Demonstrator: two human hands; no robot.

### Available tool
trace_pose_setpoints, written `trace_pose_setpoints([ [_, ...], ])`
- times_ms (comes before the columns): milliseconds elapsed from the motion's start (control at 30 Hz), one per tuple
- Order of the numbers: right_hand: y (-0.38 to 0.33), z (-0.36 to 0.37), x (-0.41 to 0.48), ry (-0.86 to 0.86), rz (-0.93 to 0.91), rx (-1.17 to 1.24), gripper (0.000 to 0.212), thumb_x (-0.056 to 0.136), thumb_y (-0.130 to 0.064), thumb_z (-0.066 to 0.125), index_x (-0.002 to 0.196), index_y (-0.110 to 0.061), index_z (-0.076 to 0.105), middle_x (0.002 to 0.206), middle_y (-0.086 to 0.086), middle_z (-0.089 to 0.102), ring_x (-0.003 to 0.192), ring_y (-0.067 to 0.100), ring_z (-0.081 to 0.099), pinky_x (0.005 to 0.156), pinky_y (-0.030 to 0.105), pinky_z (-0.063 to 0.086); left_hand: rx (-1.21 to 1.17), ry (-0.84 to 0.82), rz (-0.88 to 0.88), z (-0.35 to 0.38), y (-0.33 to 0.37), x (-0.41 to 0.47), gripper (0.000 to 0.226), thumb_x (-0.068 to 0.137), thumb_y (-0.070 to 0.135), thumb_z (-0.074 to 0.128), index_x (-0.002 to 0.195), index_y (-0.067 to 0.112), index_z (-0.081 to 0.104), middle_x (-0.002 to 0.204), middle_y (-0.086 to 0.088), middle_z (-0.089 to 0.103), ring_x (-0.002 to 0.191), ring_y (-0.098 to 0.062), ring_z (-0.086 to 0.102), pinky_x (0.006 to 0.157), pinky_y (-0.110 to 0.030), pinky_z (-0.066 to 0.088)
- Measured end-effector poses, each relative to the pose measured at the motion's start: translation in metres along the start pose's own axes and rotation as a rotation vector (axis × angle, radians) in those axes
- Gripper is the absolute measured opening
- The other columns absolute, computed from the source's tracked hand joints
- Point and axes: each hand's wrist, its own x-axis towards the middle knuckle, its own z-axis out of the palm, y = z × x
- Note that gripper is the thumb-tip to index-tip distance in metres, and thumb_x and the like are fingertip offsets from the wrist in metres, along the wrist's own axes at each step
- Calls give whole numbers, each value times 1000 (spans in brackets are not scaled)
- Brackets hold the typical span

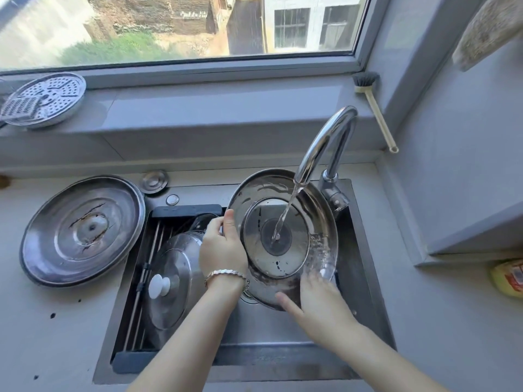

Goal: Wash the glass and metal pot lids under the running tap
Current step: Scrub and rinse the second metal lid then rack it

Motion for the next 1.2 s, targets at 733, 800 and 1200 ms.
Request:
trace_pose_setpoints([
  [733,29,-81,10,228,-124,356,23,89,-23,53,68,-29,58,70,-12,59,72,9,53,68,25,41,807,-551,408,12,-17,-21,44,94,48,36,112,12,51,113,-9,54,110,-25,49,91,-32,40],
  [800,24,-91,9,208,-167,331,26,87,-25,55,62,-33,57,67,-9,60,72,11,55,70,31,44,520,-693,525,12,-25,-19,41,91,51,39,97,14,57,96,-3,55,94,-17,49,84,-31,39],
  [1200,4,-97,47,404,-185,664,36,96,-27,45,132,-20,49,137,-5,45,129,6,37,107,19,24,-344,-437,-56,16,-16,-42,53,90,44,44,53,5,43,53,-6,34,53,-15,32,54,-25,26],
])
